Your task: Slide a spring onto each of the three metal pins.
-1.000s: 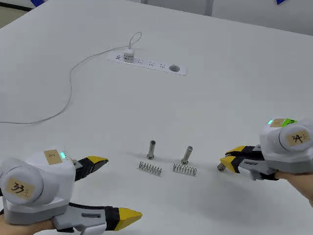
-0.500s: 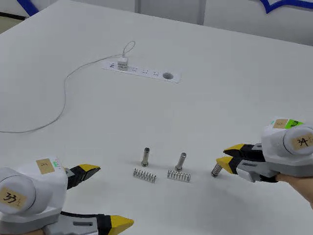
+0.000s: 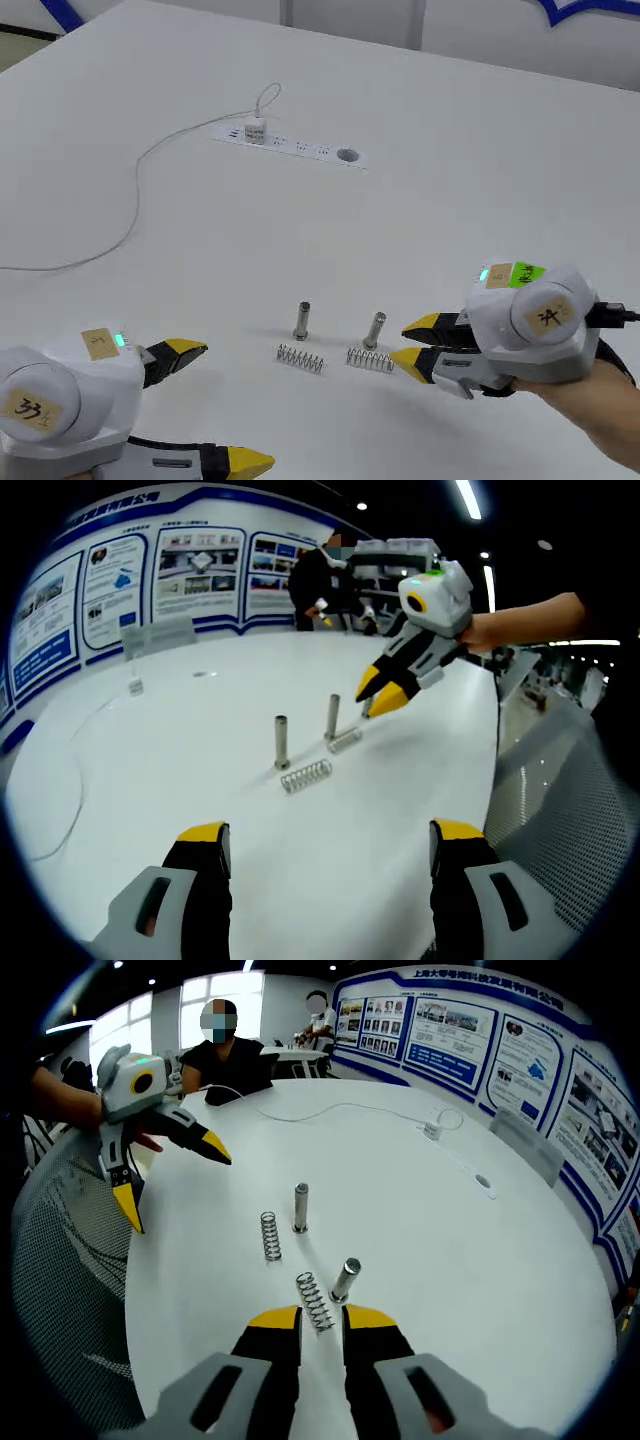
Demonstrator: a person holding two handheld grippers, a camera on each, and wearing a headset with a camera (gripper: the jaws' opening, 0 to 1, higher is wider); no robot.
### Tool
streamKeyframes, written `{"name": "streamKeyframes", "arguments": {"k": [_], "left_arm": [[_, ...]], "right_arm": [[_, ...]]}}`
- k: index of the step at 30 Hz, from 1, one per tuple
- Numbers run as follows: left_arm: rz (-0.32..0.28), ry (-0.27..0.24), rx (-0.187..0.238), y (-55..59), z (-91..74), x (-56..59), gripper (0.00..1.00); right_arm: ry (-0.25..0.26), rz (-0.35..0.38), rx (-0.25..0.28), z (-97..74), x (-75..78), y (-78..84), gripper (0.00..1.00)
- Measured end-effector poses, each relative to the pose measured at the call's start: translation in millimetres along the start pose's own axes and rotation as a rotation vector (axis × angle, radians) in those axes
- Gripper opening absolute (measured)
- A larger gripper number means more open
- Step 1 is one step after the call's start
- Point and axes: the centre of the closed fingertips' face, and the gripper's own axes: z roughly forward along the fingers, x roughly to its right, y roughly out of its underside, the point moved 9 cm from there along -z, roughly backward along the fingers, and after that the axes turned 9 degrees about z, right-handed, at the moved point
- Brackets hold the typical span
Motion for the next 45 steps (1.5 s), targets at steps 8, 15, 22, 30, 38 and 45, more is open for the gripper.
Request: {"name": "streamKeyframes", "arguments": {"k": [8,15,22,30,38,45], "left_arm": [[0.025,0.014,-0.028,3.0,1.5,2.8,0.84],[0.024,0.017,-0.038,4.4,1.9,3.2,0.84],[0.022,0.017,-0.040,4.4,1.9,3.3,0.83],[0.027,0.019,-0.045,5.0,2.5,3.3,0.83],[0.026,0.027,-0.022,0.5,2.8,5.4,0.82],[0.041,0.042,-0.016,-1.3,3.5,8.1,0.82]], "right_arm": [[-0.005,-0.024,-0.079,23.6,8.3,6.7,0.16],[-0.047,-0.026,-0.125,33.0,8.2,14.6,0.14],[-0.081,0.006,-0.121,34.2,10.9,15.1,0.12],[-0.078,0.000,-0.117,33.3,8.7,15.8,0.10],[-0.069,0.014,-0.081,18.0,5.0,10.8,0.10],[-0.072,-0.030,-0.068,1.7,-1.4,7.8,0.10]]}}
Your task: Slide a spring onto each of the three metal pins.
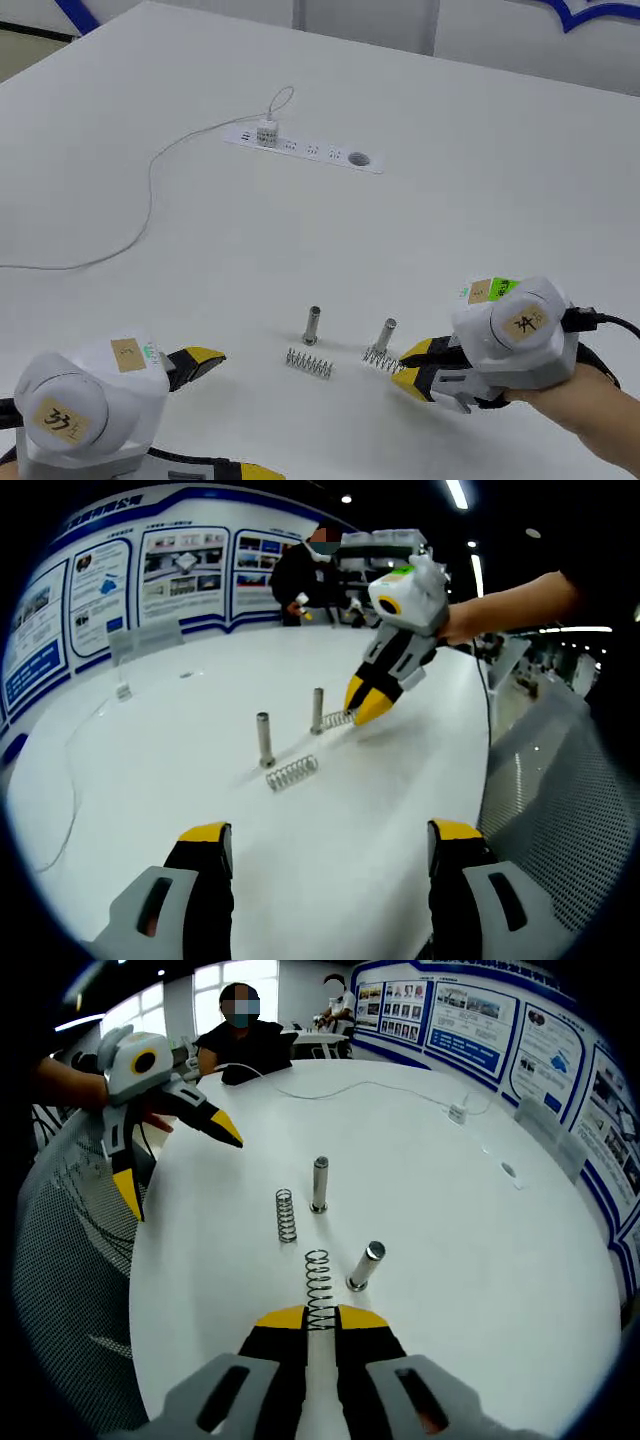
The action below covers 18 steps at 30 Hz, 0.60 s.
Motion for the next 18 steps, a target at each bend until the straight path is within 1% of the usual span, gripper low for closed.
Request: {"name": "streamKeyframes", "arguments": {"k": [5,8,11,14,17,18], "left_arm": [[0.016,0.007,0.012,-4.6,1.2,2.4,0.81],[0.011,0.010,0.035,-9.3,3.7,3.3,0.81],[0.021,0.018,0.042,-11.4,6.1,4.8,0.80],[0.039,0.028,0.038,-14.1,7.5,5.5,0.79],[0.055,0.032,0.048,-20.7,7.7,4.0,0.77],[0.063,0.034,0.054,-24.9,8.0,2.9,0.77]], "right_arm": [[-0.001,-0.054,0.018,-13.2,-7.1,-5.7,0.10],[-0.004,-0.102,0.019,-19.9,-13.1,-9.2,0.10],[-0.002,-0.138,0.021,-25.6,-17.7,-13.0,0.10],[-0.008,-0.170,0.029,-30.7,-22.1,-17.4,0.10],[-0.012,-0.204,0.036,-35.0,-26.7,-22.2,0.10],[-0.013,-0.218,0.037,-36.3,-28.6,-24.0,0.10]]}}
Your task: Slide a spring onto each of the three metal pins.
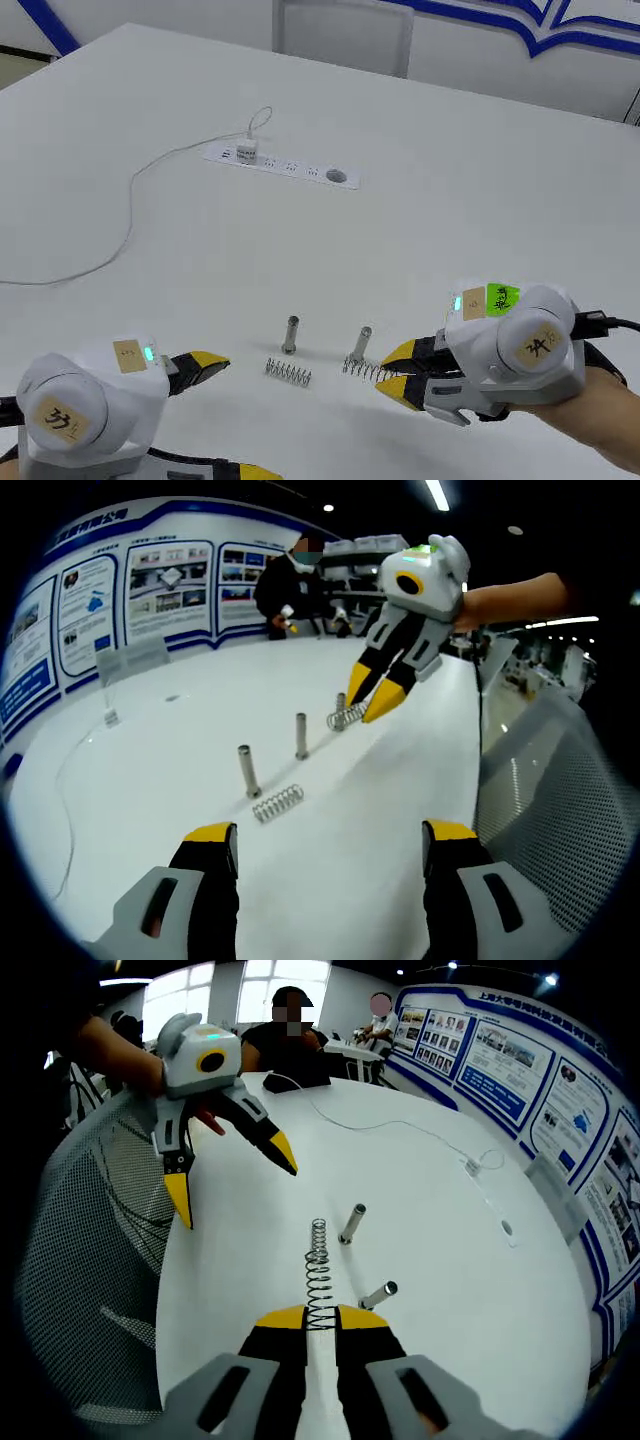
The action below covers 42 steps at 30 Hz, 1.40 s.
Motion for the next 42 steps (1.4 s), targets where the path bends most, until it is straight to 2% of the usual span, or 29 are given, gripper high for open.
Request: {"name": "streamKeyframes", "arguments": {"k": [10,12,17,28,37,42], "left_arm": [[0.095,0.031,0.053,-38.9,10.0,-9.8,0.71],[0.110,0.041,0.062,-45.4,12.9,-10.3,0.68],[0.136,0.064,0.082,-56.7,19.3,-8.5,0.63],[0.210,0.125,0.072,-67.9,31.9,0.0,0.47],[0.221,0.146,0.074,-73.0,33.4,-0.6,0.29],[0.229,0.155,0.063,-72.9,34.1,-1.4,0.27]], "right_arm": [[-0.009,-0.087,0.018,-7.7,-11.1,-13.8,0.10],[-0.003,-0.130,0.026,-9.4,-12.7,-15.4,0.10],[-0.009,-0.143,0.023,-13.1,-15.5,-17.1,0.10],[-0.024,-0.195,0.026,-18.2,-22.3,-21.5,0.10],[-0.034,-0.214,0.039,-18.4,-26.5,-26.6,0.10],[-0.036,-0.222,0.037,-18.6,-26.4,-28.0,0.10]]}}
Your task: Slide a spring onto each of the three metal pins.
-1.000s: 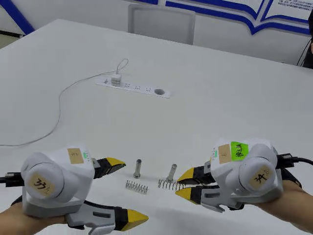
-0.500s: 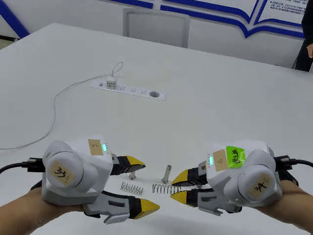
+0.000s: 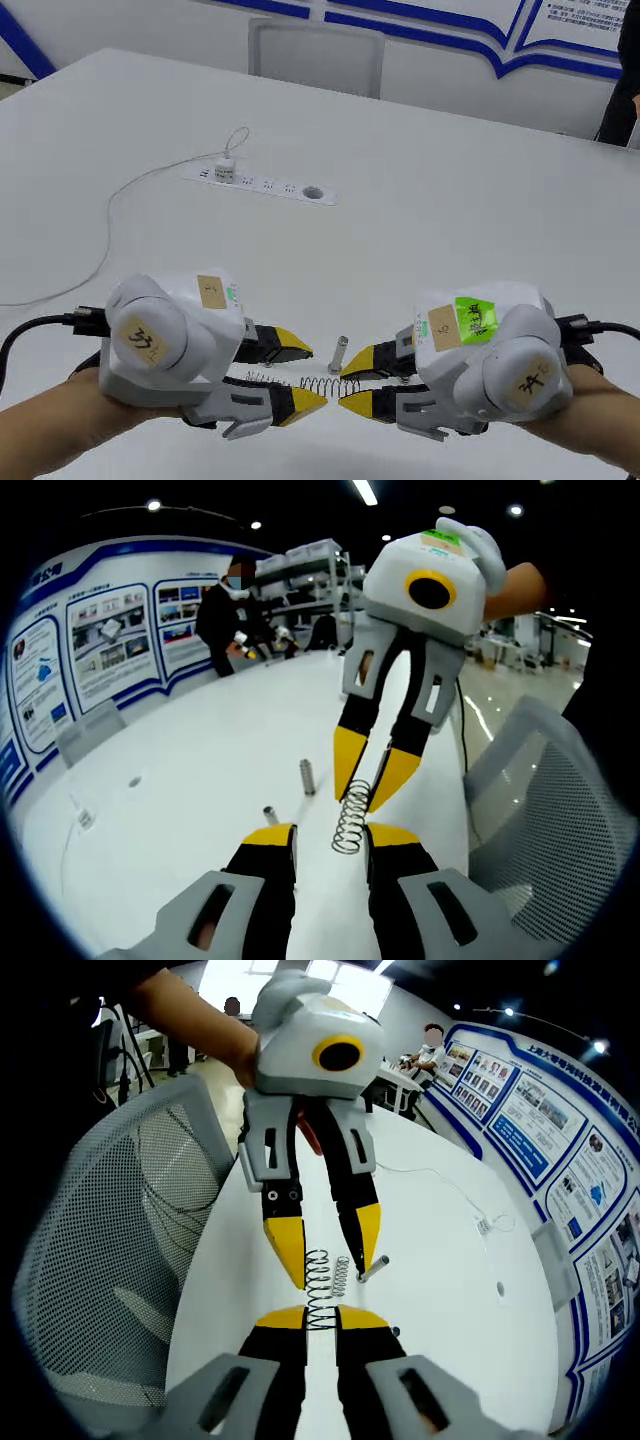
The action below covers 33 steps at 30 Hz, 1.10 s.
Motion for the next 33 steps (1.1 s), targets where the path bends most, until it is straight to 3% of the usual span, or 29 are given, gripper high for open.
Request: {"name": "streamKeyframes", "arguments": {"k": [9,15,22,30,33], "left_arm": [[0.022,0.065,-0.004,-1.8,2.0,4.0,0.13],[0.038,0.068,-0.003,-2.4,3.0,3.1,0.12],[0.106,0.078,-0.014,-4.2,2.8,3.9,0.10],[0.112,0.091,-0.008,-5.4,1.7,4.8,0.10],[0.121,0.093,-0.007,-6.7,1.0,5.0,0.10]], "right_arm": [[-0.010,-0.015,-0.003,-0.3,2.1,-2.4,0.10],[-0.019,-0.014,-0.002,-1.8,4.5,-2.4,0.10],[-0.018,-0.033,0.002,-1.7,3.8,-2.4,0.11],[-0.012,0.024,-0.006,-1.8,5.1,2.9,0.17],[-0.025,0.047,0.012,-3.8,5.3,4.8,0.13]]}}
